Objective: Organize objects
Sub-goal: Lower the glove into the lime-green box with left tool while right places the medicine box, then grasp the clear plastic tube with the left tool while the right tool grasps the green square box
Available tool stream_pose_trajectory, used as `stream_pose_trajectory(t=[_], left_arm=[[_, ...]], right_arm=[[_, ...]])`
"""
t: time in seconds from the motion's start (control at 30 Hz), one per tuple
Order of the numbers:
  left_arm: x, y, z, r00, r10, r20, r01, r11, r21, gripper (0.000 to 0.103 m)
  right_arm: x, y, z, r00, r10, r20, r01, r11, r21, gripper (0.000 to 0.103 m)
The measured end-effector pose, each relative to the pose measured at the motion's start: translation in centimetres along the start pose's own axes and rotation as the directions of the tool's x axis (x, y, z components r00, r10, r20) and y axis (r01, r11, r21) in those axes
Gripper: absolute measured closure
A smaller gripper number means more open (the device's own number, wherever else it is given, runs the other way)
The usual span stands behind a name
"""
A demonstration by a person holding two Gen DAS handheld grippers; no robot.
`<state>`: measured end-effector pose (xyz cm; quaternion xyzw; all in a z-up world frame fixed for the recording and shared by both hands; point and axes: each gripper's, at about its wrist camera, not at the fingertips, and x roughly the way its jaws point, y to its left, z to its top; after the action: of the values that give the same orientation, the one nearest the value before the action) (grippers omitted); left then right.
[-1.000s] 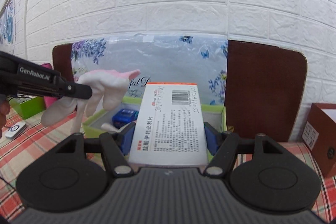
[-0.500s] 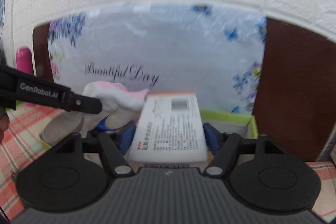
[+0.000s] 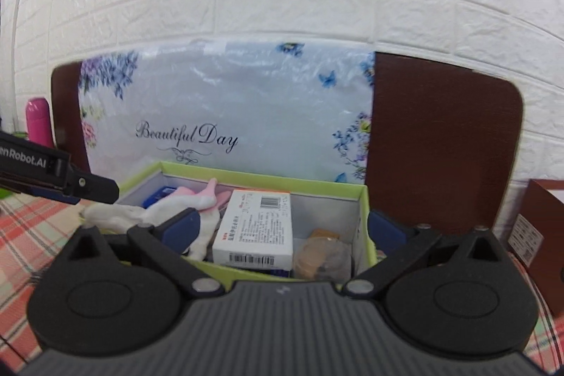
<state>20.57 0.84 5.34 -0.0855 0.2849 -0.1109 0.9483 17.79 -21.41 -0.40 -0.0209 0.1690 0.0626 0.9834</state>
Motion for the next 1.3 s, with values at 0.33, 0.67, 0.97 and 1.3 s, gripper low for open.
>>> stream_pose_trajectory(t=[0.33,0.67,0.97,1.3], left_arm=[[-4.2,-1.8,-5.7,0.995,0.048,-0.089,-0.045,0.998,0.036,0.029],[-5.8,-1.5,-9.3,0.985,0.072,-0.154,-0.07,0.997,0.017,0.029],[-5.9,-0.7,-12.6,0.976,0.066,-0.209,-0.066,0.998,0.006,0.029],[-2.8,-2.6,-14.7,0.975,0.061,-0.216,-0.058,0.998,0.018,0.029]], right_arm=[[-7.6,-1.4,-4.2,0.994,-0.018,-0.111,0.028,0.996,0.084,0.0],[-10.9,-1.7,-8.5,0.98,0.004,-0.199,0.028,0.987,0.157,0.0],[-12.4,-1.3,-11.3,0.966,0.004,-0.26,0.043,0.984,0.175,0.0],[-13.6,-1.6,-13.4,0.953,-0.001,-0.303,0.06,0.981,0.185,0.0]])
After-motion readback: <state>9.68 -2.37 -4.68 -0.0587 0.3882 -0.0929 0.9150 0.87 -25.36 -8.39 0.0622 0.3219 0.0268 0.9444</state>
